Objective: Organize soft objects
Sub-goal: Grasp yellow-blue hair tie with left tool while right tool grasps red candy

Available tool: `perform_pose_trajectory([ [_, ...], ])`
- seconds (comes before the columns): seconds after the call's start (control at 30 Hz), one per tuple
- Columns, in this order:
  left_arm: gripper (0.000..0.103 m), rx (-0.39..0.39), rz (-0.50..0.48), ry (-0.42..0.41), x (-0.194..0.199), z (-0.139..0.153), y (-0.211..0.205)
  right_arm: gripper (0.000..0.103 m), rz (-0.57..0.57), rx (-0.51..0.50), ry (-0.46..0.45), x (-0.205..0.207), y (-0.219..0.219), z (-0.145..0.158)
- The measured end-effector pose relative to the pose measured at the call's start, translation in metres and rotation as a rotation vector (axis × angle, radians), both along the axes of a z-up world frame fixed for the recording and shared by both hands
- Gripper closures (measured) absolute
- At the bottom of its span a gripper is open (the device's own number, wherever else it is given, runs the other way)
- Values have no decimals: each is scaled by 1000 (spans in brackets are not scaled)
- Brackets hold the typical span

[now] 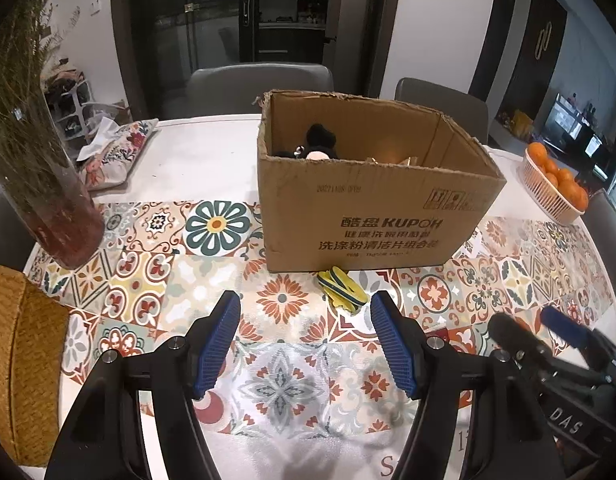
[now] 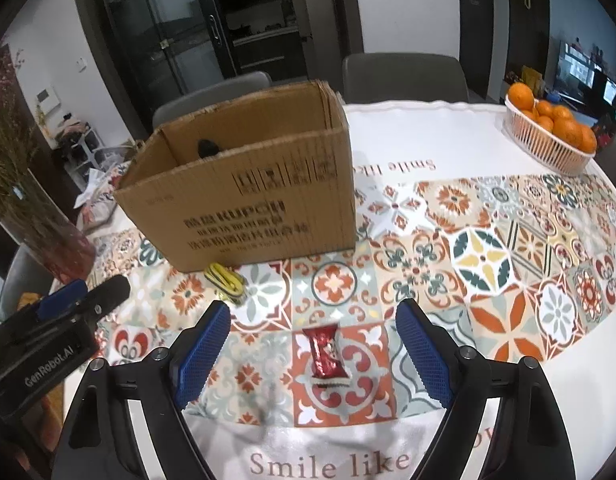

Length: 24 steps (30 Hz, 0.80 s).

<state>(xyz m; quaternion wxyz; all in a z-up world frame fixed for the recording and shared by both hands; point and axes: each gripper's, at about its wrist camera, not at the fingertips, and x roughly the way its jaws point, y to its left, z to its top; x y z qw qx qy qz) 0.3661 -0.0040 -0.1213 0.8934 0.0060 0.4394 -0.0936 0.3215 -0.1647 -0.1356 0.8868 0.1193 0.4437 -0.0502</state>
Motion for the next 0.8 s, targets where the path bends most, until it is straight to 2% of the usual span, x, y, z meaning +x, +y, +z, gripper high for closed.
perform_pose_trajectory([
  [0.23, 36, -34, -8, -16, 4, -15, -5, 17, -44, -14, -7, -7, -1, -18],
  [0.43, 36, -72, -26, -14, 12, -33, -9, 17, -58, -67, -23, -11, 6, -30],
  [0.73, 36, -66, -72, 7, 30, -60, -24, 21, -32, -71, 7, -8, 17, -63],
  [0.8, 36, -68, -71, 8, 33, -64, -27, 24, -38, -63, 10, -6, 15, -68],
])
